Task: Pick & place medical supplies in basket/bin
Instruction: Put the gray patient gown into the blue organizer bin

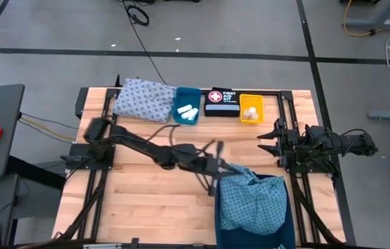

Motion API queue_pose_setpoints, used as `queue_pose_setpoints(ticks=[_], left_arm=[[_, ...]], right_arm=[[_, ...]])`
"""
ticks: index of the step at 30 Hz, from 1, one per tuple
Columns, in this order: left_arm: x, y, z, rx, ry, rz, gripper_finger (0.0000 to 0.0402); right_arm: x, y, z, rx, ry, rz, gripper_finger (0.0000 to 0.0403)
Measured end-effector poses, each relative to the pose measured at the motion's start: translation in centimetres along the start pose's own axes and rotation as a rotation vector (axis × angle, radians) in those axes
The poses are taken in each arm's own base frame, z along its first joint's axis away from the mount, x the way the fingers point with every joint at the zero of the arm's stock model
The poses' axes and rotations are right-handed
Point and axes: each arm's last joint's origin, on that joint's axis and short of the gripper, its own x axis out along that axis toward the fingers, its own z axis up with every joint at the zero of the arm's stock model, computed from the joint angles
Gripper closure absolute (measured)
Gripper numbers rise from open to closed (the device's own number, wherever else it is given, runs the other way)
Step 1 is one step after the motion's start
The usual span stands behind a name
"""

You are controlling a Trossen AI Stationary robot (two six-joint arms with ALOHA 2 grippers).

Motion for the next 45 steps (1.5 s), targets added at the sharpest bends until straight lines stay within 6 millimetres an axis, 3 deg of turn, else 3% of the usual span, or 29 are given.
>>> queue_pose_setpoints(ticks=[10,15,21,30,36,41,45], left_arm=[[-10.8,2.9,-0.6,0.066,0.174,0.333,0.0401],[-15.8,3.5,-2.6,0.078,0.326,0.463,0.0401],[-20.4,4.4,-5.4,0.135,0.583,0.619,0.0401],[-24.4,7.8,-8.7,0.049,1.039,0.687,0.0401],[-26.7,10.5,-9.5,-0.002,1.250,0.774,0.0401],[-27.9,11.8,-9.9,0.008,1.346,0.794,0.0399],[-28.2,12.2,-9.9,0.061,1.385,0.786,0.0366]], right_arm=[[0.0,0.0,0.0,0.000,0.000,0.000,0.0240],[0.0,0.0,0.0,0.000,0.000,0.000,0.0240],[0.0,0.0,0.0,0.000,0.000,0.000,0.0240],[0.9,-0.1,0.2,-0.002,0.002,-0.058,0.0240],[4.0,0.3,-0.2,-0.062,0.042,-0.076,0.0240],[6.8,0.4,-1.6,-0.145,0.120,-0.154,0.0240],[8.2,0.5,-3.0,-0.163,0.199,-0.225,0.0240]])
